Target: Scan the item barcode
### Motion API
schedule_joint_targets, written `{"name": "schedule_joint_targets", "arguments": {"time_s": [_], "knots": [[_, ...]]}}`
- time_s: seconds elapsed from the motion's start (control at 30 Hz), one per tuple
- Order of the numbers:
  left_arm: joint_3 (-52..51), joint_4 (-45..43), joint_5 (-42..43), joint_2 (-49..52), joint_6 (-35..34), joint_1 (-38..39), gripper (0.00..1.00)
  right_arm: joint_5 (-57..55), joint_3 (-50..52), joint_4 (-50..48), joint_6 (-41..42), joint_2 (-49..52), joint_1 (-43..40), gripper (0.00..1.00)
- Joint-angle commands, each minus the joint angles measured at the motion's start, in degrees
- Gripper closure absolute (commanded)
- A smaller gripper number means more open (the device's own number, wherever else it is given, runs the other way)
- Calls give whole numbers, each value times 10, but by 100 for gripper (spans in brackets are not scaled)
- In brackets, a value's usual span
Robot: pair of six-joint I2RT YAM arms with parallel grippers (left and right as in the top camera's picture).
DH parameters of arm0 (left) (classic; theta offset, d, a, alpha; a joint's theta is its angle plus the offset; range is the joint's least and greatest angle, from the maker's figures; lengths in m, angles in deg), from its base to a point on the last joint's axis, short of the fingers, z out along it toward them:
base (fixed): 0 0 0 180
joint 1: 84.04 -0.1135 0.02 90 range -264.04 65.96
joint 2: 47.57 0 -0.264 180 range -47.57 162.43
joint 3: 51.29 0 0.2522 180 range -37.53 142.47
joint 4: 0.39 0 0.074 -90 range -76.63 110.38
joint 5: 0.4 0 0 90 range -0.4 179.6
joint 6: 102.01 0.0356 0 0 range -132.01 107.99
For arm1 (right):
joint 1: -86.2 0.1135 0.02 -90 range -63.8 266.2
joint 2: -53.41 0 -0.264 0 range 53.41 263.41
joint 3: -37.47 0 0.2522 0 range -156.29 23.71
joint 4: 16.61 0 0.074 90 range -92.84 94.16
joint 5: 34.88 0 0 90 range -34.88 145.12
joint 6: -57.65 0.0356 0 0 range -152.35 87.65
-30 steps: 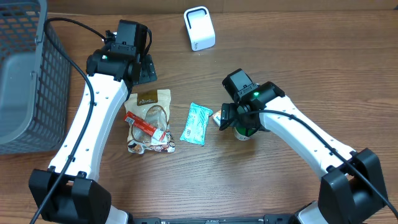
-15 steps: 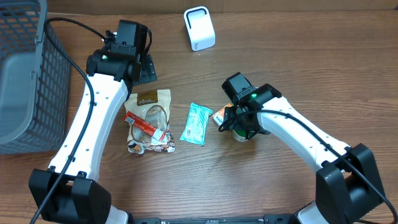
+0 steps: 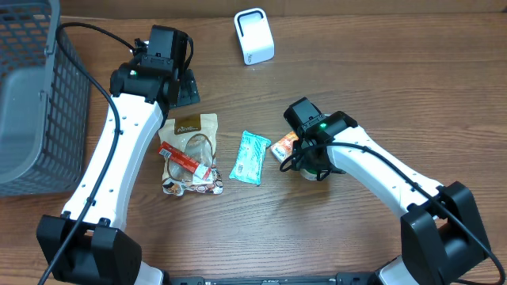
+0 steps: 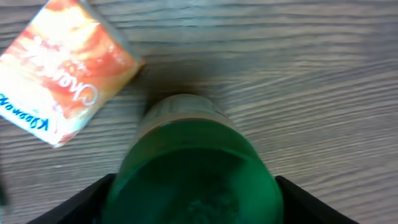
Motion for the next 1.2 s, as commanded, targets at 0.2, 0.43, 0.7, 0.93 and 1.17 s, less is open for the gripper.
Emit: {"name": "schedule_joint_targets", "arguments": {"time_s": [0.2,0.43,0.7,0.93,1.17], "knots": [[9,1,-9,-8,11,-1,1,-61,2,-3,-67,1,-16,33],[9,1,-9,-8,11,-1,0,-59,2,-15,-67,1,-67,33],[9,1,-9,-8,11,-1,0,-57,1,-20,-69,1,-97,17],[9,1,-9,-8,11,-1,0,-52,-98,57,-82,-1,-111,3],[9,1,-9,-8,11,-1,0,138,-198,85,-79,-1,-109,9]]}}
